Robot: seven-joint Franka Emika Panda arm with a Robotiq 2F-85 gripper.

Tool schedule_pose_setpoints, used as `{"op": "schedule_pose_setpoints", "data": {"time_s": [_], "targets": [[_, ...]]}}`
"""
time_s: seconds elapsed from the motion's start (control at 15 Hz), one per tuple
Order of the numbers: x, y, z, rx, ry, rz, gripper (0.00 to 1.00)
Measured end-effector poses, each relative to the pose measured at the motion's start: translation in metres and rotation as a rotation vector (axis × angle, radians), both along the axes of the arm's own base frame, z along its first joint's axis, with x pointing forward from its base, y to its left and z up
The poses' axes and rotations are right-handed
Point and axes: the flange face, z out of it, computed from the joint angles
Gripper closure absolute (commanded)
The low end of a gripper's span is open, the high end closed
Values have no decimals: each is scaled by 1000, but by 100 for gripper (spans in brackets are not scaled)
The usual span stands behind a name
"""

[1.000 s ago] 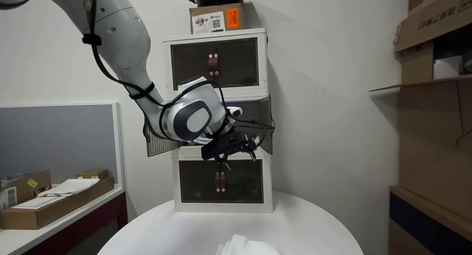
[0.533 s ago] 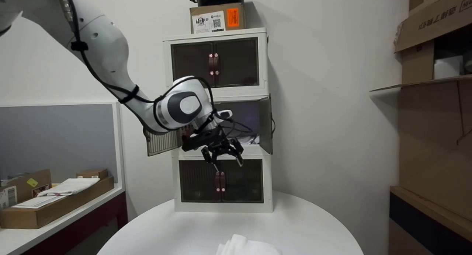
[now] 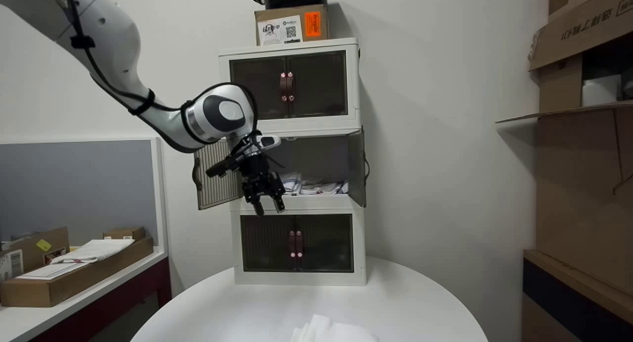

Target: Put the white and blue towel inside the open cabinet

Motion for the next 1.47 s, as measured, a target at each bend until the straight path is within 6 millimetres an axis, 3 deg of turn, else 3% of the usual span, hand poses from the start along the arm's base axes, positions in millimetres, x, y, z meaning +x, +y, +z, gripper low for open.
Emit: {"op": "schedule_pose_setpoints", "data": {"time_s": [0.2,0.47,0.6,0.8,1.13,1.47], "targets": [[2,-21,22,97,-70,-86,0],[5,-63,60,234,-204,-145,0],[3,-78,79,285,-246,-126,0],[-4,-84,101,303,-246,11,0],[-23,-81,104,286,-98,238,0],[-40,-98,110,202,6,469,0]]}}
